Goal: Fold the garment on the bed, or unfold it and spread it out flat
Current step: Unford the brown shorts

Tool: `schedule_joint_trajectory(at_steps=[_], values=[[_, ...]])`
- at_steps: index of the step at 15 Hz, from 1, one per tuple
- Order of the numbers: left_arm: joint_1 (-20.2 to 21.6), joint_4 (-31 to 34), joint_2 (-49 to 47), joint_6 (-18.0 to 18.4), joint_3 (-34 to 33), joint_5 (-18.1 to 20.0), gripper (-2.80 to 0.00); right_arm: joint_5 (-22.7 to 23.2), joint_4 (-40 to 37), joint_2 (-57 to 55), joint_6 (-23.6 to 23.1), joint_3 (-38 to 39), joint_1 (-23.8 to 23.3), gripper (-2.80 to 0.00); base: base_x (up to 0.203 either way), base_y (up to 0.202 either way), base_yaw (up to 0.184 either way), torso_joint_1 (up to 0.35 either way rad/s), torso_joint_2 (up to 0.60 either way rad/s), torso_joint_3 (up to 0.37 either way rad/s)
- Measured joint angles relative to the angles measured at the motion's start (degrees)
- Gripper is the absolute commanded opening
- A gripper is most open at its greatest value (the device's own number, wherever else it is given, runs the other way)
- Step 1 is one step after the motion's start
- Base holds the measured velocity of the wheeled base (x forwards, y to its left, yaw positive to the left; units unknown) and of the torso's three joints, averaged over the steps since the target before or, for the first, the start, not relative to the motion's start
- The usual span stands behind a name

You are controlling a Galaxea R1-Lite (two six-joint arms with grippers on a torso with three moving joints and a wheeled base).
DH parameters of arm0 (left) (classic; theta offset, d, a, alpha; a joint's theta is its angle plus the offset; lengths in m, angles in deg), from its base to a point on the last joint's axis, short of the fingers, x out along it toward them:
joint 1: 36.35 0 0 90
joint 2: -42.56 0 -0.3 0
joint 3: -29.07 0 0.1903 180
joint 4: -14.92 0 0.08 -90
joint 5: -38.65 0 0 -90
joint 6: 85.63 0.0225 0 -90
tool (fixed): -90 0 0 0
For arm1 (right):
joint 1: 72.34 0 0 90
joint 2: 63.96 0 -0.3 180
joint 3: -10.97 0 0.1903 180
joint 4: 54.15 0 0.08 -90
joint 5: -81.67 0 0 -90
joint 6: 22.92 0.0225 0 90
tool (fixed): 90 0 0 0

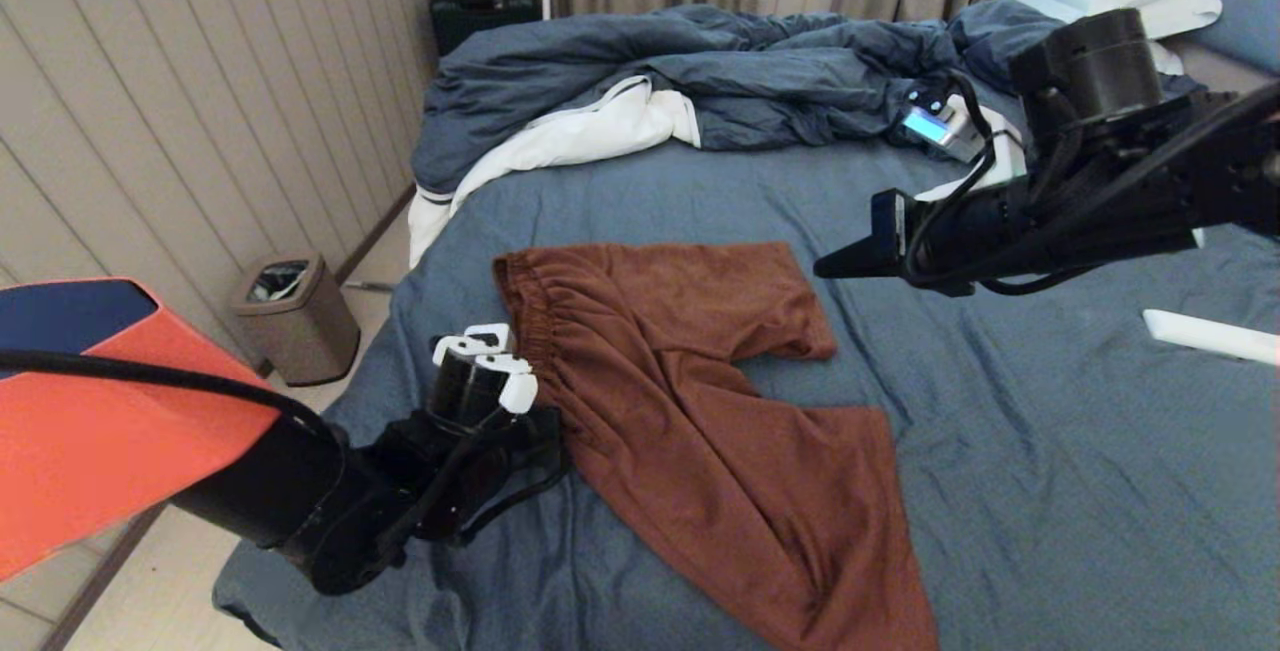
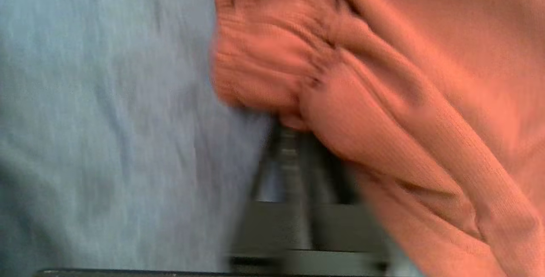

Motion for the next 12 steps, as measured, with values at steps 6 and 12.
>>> schedule_joint_trajectory(at_steps=[6, 12], values=[[0.65, 3.26, 7.17, 0.94, -1.56, 0.15, 0.0, 0.02, 0.0, -1.06, -0.38, -0.24, -0.22, -2.8, 0.0, 0.0, 0.0, 0.0, 0.0, 0.0], [0.69, 3.22, 12.46, -1.23, -4.44, 0.9, 0.0, 0.02, 0.0, -1.81, -0.38, 0.0, -0.13, -2.8, 0.0, 0.0, 0.0, 0.0, 0.0, 0.0]])
